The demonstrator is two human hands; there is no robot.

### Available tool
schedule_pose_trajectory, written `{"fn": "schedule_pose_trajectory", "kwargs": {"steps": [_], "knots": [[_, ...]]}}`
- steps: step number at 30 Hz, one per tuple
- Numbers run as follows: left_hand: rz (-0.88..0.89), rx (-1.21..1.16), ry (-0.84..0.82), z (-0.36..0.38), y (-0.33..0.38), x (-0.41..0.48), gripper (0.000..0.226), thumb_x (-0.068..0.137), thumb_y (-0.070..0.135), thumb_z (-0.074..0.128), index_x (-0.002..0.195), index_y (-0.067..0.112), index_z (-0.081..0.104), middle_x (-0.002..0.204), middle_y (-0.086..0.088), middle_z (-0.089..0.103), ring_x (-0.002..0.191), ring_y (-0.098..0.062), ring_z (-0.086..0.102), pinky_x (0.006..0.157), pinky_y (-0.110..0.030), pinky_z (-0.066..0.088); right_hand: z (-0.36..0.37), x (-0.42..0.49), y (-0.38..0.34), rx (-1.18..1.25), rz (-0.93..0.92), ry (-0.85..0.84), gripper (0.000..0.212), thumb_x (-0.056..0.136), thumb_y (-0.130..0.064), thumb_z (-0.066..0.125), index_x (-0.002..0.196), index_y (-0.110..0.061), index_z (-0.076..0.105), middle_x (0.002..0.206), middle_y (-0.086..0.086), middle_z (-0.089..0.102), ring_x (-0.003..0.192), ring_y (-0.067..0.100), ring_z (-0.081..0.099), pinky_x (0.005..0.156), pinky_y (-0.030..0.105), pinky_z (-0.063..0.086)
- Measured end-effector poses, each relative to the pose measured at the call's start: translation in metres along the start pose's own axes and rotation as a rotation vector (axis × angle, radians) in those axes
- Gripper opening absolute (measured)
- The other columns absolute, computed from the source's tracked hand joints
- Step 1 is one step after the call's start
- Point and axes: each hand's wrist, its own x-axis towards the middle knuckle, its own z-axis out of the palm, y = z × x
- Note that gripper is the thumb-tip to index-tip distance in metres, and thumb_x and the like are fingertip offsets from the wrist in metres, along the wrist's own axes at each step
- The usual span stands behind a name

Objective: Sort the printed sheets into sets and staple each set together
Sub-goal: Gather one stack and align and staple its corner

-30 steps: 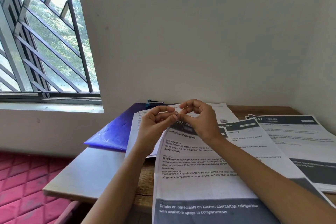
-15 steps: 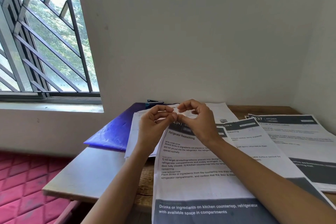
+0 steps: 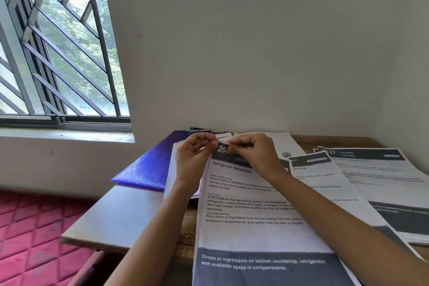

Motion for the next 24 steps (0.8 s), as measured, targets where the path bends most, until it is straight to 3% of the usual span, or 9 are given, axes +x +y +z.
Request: {"fn": "schedule_pose_trajectory", "kwargs": {"steps": [5, 13, 17, 21, 24], "knots": [[0.007, -0.028, 0.026, -0.001, 0.001, 0.001, 0.016, 0.085, -0.008, 0.063, 0.085, 0.008, 0.065, 0.076, 0.005, 0.072, 0.073, -0.005, 0.066, 0.068, -0.018, 0.053, -0.001, 0.006, -0.009, -0.068, 0.004, -0.076, 0.023, 0.079, -0.017, 0.076, 0.102, -0.012, 0.075, 0.088, -0.005, 0.072, 0.075, -0.007, 0.060, 0.067, 0.001, 0.041], [-0.063, -0.069, 0.092, -0.005, -0.001, 0.004, 0.009, 0.088, 0.005, 0.065, 0.096, 0.007, 0.069, 0.083, -0.004, 0.074, 0.077, -0.012, 0.066, 0.072, -0.022, 0.054, 0.005, 0.019, -0.022, -0.193, -0.008, -0.112, 0.018, 0.078, -0.015, 0.077, 0.095, -0.013, 0.077, 0.080, -0.001, 0.072, 0.070, 0.002, 0.062, 0.066, 0.006, 0.046], [-0.093, 0.008, 0.045, -0.005, -0.002, 0.002, 0.015, 0.091, 0.014, 0.064, 0.102, 0.006, 0.071, 0.087, -0.005, 0.075, 0.078, -0.010, 0.068, 0.071, -0.022, 0.053, 0.009, 0.022, -0.025, -0.226, -0.021, -0.121, 0.018, 0.077, -0.014, 0.078, 0.094, -0.012, 0.077, 0.085, 0.004, 0.075, 0.079, 0.012, 0.068, 0.076, 0.017, 0.051], [-0.081, 0.075, 0.035, -0.006, -0.004, 0.001, 0.011, 0.091, 0.014, 0.065, 0.098, 0.014, 0.074, 0.092, -0.006, 0.076, 0.086, -0.015, 0.069, 0.082, -0.031, 0.055, 0.011, 0.024, -0.026, -0.227, -0.003, -0.136, 0.019, 0.076, -0.015, 0.079, 0.095, -0.012, 0.077, 0.088, 0.004, 0.075, 0.079, 0.010, 0.069, 0.074, 0.013, 0.050], [-0.085, 0.088, 0.037, -0.007, -0.005, 0.001, 0.014, 0.092, 0.011, 0.063, 0.103, 0.009, 0.072, 0.096, -0.009, 0.075, 0.088, -0.018, 0.069, 0.089, -0.038, 0.053, 0.012, 0.025, -0.027, -0.247, 0.014, -0.151, 0.019, 0.076, -0.015, 0.080, 0.094, -0.013, 0.077, 0.086, 0.004, 0.075, 0.076, 0.005, 0.066, 0.067, 0.003, 0.044]]}}
